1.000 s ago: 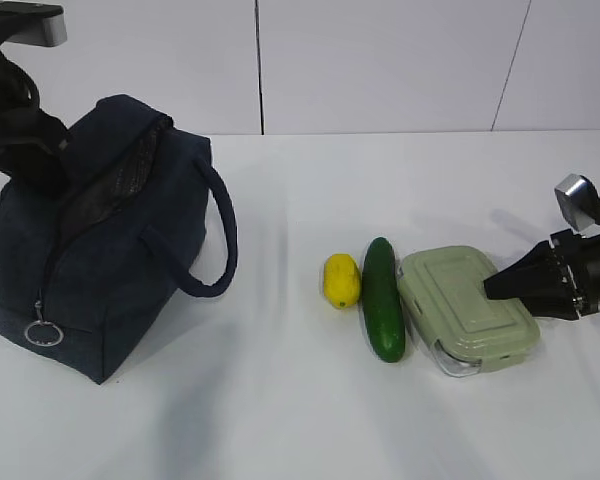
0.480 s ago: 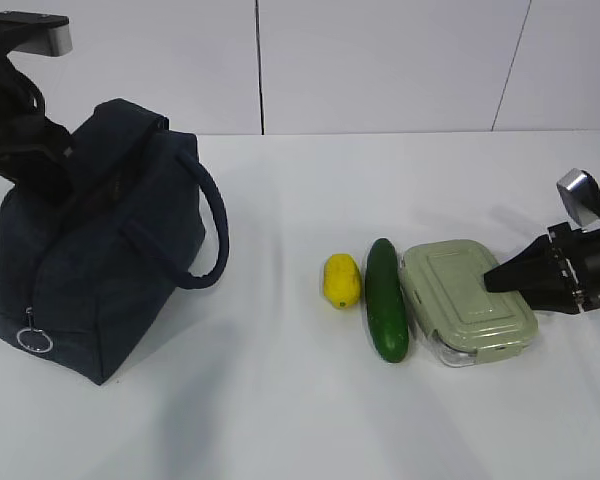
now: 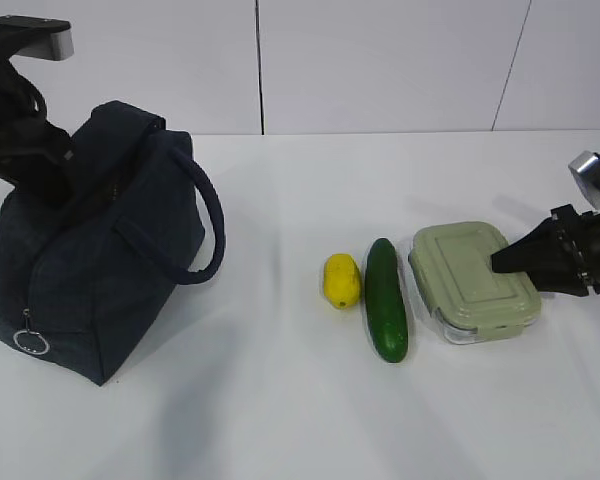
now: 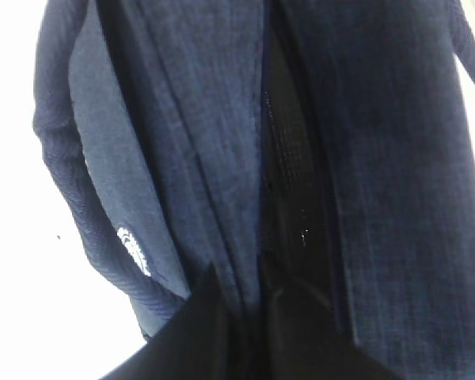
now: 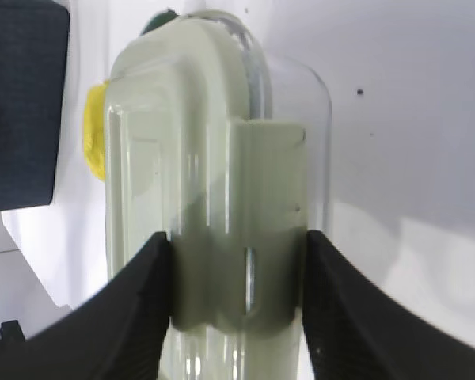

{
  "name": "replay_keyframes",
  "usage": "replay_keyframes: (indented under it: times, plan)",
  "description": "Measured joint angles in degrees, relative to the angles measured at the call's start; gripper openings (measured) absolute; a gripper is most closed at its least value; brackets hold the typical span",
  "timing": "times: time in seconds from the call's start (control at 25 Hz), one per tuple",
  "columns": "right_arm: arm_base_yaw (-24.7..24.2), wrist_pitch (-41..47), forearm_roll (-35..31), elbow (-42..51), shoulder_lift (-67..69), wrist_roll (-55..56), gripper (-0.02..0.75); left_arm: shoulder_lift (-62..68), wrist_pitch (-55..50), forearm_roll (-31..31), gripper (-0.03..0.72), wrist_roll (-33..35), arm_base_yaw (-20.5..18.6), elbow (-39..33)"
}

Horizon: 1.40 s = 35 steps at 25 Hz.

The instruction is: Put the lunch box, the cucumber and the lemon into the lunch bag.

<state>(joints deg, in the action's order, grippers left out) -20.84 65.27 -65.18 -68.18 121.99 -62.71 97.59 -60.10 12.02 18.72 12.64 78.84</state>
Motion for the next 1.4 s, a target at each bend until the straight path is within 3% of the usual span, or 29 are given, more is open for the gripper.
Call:
replay_keyframes:
  times: [0.64, 1.4]
  plan:
    - [0.4, -0.2, -5.9, 0.2, -6.5, 1.3, 0.362, 0.0, -0.4, -0.2, 0.011, 0.0, 0.0, 0.0]
    - [17.4, -0.2, -14.3, -1.7, -8.8, 3.4, 0.361, 0.0, -1.0, -0.3, 0.01, -0.2, 0.0, 0.0]
